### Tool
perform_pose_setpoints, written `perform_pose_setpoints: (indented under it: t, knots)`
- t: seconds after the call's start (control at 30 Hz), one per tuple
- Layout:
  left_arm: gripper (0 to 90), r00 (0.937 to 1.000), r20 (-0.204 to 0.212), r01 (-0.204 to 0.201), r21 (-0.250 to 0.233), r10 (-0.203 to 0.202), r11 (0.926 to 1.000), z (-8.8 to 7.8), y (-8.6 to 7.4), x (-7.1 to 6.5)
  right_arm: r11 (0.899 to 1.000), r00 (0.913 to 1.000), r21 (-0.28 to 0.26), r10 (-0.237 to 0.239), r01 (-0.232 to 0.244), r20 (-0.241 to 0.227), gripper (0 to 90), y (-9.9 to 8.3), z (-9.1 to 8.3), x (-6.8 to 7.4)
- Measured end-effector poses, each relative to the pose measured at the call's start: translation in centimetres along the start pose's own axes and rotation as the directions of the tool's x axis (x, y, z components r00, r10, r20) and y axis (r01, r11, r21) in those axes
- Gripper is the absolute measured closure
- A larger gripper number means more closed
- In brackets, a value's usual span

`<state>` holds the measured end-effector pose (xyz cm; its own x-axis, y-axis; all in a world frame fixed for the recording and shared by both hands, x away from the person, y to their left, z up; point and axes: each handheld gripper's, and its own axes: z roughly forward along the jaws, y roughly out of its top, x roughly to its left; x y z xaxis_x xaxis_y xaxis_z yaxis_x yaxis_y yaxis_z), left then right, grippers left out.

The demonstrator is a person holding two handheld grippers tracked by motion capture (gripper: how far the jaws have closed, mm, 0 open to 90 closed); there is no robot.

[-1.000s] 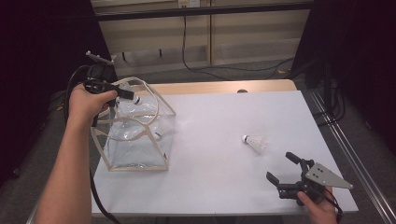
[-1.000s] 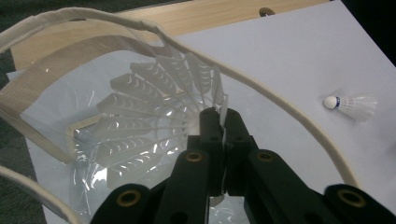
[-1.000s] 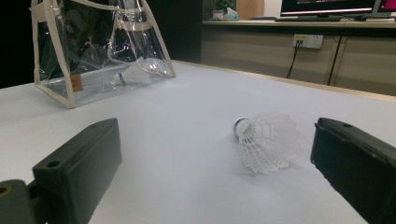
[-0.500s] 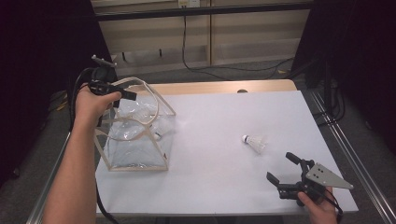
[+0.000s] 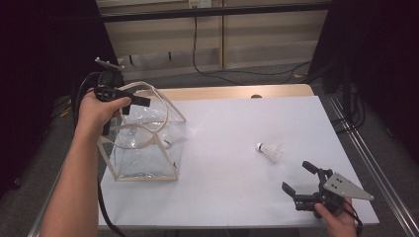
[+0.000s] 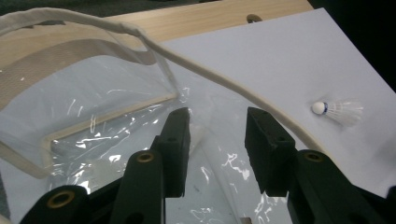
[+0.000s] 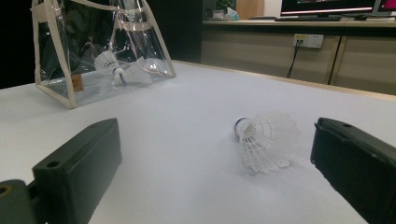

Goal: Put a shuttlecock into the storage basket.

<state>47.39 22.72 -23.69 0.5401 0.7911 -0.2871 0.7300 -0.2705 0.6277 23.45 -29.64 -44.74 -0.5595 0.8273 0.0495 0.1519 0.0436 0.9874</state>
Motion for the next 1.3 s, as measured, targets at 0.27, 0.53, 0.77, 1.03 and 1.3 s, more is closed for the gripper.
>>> perform_pose_setpoints:
  t: [0.27, 0.53, 0.77, 1.03, 1.3]
  knots:
    - [51.4, 0.9981, 0.061, -0.010, -0.019, 0.011, 0.9998, -0.2, 0.0, -1.1, 1.000, 1.0000, 0.002, -0.003, 0.003, 0.000, 1.7, 0.0, 0.0, 0.0]
    - [45.2, 0.9949, 0.094, -0.036, -0.021, 0.037, 0.9991, -0.4, 0.2, -2.3, 1.000, 1.0000, 0.000, 0.001, -0.001, 0.000, 1.7, 0.0, 0.0, 0.0]
    - [38.7, 0.9884, 0.135, -0.066, -0.026, 0.069, 0.9975, -0.3, 0.3, -3.7, 1.000, 1.0000, 0.002, -0.002, 0.002, 0.000, 1.7, 0.0, 0.0, 0.0]
    - [33.2, 0.9786, 0.172, -0.111, -0.023, 0.113, 0.9936, -0.1, 0.4, -5.6, 1.000, 1.0000, 0.001, -0.003, 0.003, 0.000, 1.7, 0.0, 0.0, 0.0]
    - [28.0, 0.9692, 0.196, -0.149, -0.014, 0.149, 0.9887, 0.5, 0.5, -7.3, 1.000, 1.0000, -0.001, -0.001, 0.001, -0.001, 1.7, 0.0, 0.0, 0.0]
